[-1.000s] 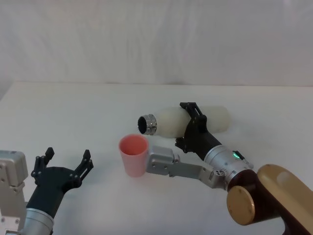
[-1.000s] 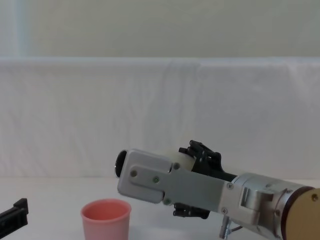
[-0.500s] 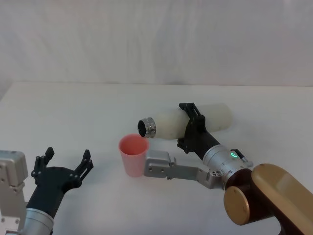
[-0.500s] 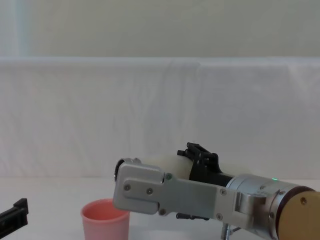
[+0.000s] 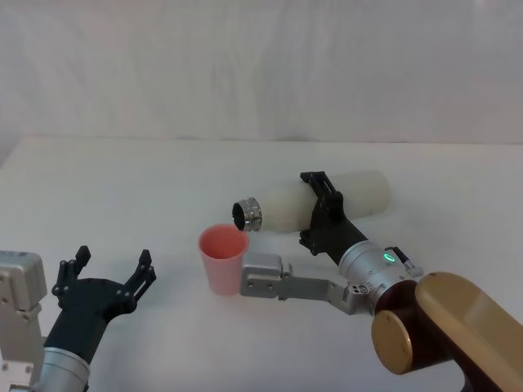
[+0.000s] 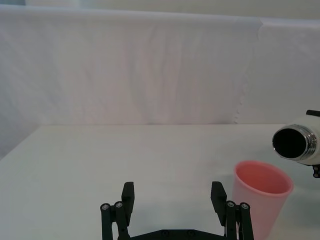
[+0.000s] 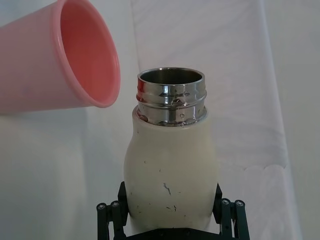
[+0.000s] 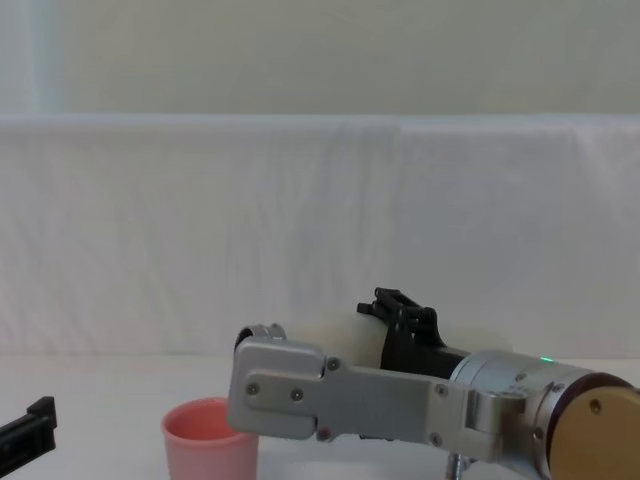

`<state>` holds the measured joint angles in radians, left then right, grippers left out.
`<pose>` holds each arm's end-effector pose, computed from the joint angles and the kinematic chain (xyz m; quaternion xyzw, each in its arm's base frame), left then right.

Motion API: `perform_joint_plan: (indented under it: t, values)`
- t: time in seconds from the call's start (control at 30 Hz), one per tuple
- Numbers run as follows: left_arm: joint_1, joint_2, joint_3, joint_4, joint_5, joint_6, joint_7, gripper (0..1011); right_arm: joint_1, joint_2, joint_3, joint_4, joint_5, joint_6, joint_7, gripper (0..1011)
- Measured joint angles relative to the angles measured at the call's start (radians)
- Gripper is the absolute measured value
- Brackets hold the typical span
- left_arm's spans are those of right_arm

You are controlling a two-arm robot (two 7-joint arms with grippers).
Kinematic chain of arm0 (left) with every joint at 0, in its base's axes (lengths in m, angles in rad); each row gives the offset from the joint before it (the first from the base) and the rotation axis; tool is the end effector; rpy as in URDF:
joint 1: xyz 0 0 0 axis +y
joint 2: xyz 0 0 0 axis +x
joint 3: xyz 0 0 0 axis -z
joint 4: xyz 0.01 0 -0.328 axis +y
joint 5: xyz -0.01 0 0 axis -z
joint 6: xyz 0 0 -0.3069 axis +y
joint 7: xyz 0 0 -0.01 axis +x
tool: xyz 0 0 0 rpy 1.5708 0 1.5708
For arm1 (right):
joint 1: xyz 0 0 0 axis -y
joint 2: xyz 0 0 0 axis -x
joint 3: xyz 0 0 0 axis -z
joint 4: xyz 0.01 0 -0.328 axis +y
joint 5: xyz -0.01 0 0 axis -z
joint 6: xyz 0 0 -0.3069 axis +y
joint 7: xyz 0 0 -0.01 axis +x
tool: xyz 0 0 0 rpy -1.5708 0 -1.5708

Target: Grasp the thermos with one hand and pour water into the cup lid.

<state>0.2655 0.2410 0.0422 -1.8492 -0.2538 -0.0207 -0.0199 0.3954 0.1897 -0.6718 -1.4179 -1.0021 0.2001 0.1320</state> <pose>0.2414 0.0468 -0.3209 -0.0173 0.0065 0.6616 0.7497 0.3939 0.1221 -0.2882 -0.3770 -0.5135 -0.3812 0.6700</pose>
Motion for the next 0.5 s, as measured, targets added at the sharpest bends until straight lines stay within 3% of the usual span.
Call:
perform_joint_plan:
  t: [0.5]
  values:
    - [0.000,0.000,0.000,0.000,0.000,0.000,0.000,1001,0.018,-0.002,-0.017,0.017,-0.034,0.000,-0.005,957]
